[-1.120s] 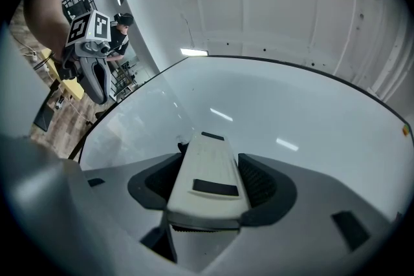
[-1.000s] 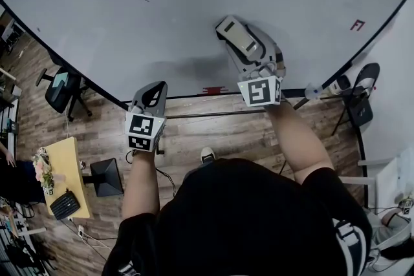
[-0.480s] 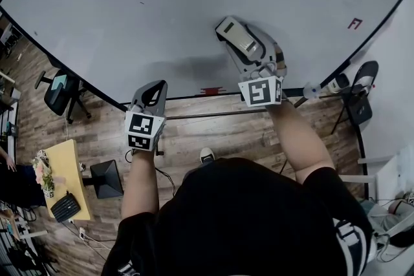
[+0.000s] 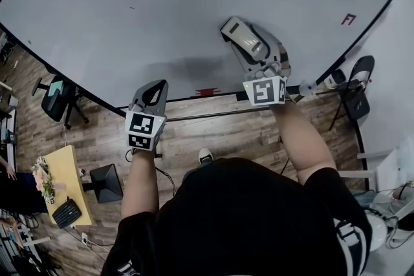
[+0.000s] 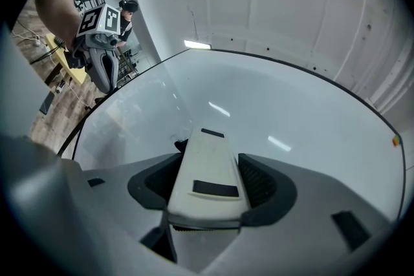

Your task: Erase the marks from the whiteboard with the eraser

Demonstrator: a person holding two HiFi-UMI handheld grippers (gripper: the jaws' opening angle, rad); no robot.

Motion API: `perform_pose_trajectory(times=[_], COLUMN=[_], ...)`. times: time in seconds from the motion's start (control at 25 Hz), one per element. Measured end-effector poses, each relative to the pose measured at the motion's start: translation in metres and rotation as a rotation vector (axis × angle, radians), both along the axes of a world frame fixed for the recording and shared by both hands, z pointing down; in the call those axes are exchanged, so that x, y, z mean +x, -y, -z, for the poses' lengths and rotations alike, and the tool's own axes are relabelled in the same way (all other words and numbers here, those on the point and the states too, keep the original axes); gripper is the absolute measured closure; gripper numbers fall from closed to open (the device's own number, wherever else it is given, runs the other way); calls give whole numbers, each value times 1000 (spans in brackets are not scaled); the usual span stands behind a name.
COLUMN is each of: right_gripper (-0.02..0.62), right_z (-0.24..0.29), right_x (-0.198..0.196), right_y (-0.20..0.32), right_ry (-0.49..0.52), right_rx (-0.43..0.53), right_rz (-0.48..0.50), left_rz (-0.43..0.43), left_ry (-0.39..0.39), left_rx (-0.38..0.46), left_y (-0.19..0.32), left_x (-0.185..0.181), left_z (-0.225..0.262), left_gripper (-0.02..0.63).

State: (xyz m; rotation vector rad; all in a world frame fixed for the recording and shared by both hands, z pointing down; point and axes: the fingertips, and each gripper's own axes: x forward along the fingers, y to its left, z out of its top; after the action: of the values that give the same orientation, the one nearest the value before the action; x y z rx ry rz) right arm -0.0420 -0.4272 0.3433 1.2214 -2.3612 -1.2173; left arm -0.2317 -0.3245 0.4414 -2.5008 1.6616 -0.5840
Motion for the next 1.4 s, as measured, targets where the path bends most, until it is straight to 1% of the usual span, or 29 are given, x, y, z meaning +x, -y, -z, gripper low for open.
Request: perform_pose_trajectory(times=[0.44,0.84,1.2,1.28,1.4], right_gripper=[333,333,333,334,333], right_z=[-3,-7,-14,-15,-14], right_x=[43,66,73,74,72], right_y=[13,19,20,21,19], right_ry=[0,11,11,17,27], right_rx=[-12,-11,-45,-41,-60], right_rz=[-79,-128,-143,-143,-139], left_rz=[-37,-46,-52,-51,-49], left_ry=[1,0,3,4,9], left_rx=[-1,2,11,14,17], left_y=[9,8,1,-1,-4], left_x=[19,21,24,25,25], left_z=[2,3,7,8,10], left_gripper=[595,595,595,595,595])
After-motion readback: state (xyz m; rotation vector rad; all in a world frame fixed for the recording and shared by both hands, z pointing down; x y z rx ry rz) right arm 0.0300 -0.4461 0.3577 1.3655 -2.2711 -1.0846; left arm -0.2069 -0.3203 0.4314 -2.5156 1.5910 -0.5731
